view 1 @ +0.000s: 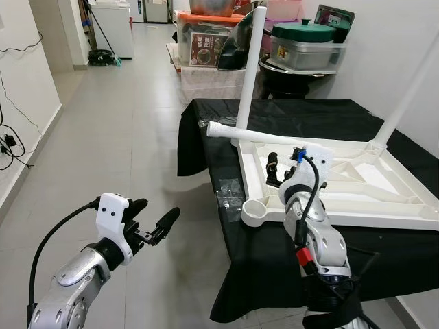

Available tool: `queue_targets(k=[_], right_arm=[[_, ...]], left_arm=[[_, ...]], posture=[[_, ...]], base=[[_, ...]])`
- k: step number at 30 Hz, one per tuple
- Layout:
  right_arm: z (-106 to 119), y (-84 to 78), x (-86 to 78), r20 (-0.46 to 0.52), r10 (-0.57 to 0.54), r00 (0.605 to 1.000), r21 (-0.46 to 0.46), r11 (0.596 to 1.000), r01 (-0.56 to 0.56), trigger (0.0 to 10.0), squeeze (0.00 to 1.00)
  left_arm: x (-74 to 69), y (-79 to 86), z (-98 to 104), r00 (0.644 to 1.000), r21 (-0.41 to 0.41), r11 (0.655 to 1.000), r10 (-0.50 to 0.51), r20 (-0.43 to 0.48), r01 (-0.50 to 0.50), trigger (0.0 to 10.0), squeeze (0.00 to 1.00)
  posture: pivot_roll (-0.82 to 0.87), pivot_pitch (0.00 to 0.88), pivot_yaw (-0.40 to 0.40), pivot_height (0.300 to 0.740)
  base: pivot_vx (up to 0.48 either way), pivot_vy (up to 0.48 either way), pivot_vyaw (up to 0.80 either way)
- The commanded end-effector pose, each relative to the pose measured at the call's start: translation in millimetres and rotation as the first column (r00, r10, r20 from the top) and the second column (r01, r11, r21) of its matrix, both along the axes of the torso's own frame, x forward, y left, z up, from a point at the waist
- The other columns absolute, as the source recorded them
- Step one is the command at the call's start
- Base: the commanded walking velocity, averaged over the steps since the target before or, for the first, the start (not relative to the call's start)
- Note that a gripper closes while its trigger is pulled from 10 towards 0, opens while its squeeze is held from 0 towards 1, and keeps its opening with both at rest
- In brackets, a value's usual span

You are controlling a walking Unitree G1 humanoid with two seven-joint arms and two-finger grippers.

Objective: Building children table

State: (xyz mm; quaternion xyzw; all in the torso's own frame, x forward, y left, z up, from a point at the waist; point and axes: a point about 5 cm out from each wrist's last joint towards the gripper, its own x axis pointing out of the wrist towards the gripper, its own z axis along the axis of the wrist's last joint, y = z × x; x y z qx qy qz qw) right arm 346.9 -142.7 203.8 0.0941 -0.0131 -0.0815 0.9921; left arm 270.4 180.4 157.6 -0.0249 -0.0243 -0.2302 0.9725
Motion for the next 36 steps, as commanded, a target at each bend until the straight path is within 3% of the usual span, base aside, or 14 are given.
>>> queue_targets(k=[1,13,23,36], right_arm=[[3,0.3,0.3,0.019,0.003,1.000,0.001,1.000,-0.003,10.0,0.00],[8,19.6,-1.1,0.054,0.140,0.989,-0.050,0.989,-0.137,10.0,0.00],[3,24.1,-1.8,0.030,0.169,0.985,-0.058,0.984,-0.167,10.0,0.00],[-2,25.7,-1.2,0.011,0.201,0.979,-0.064,0.978,-0.200,10.0,0.00]], left_arm=[[1.3,0.4,-2,1.000,-0.005,1.000,0.014,0.001,-0.014,10.0,0.00],[10.1,-3.0,3,0.997,-0.036,0.997,0.072,0.016,-0.072,10.0,0.00],[11.2,-5.3,4,0.997,-0.049,0.996,0.071,0.019,-0.070,10.0,0.00],[13.3,-4.1,11,0.995,-0.081,0.993,0.088,0.043,-0.085,10.0,0.00]], posture=[[0.08,0.000,-0.083,0.740],[0.07,0.000,-0.070,0.740],[0.07,0.000,-0.066,0.740],[0.07,0.000,-0.067,0.740]], base=[[0.000,0.000,0.00],[0.000,0.000,0.00],[0.000,0.000,0.00],[0.330,0.000,0.00]])
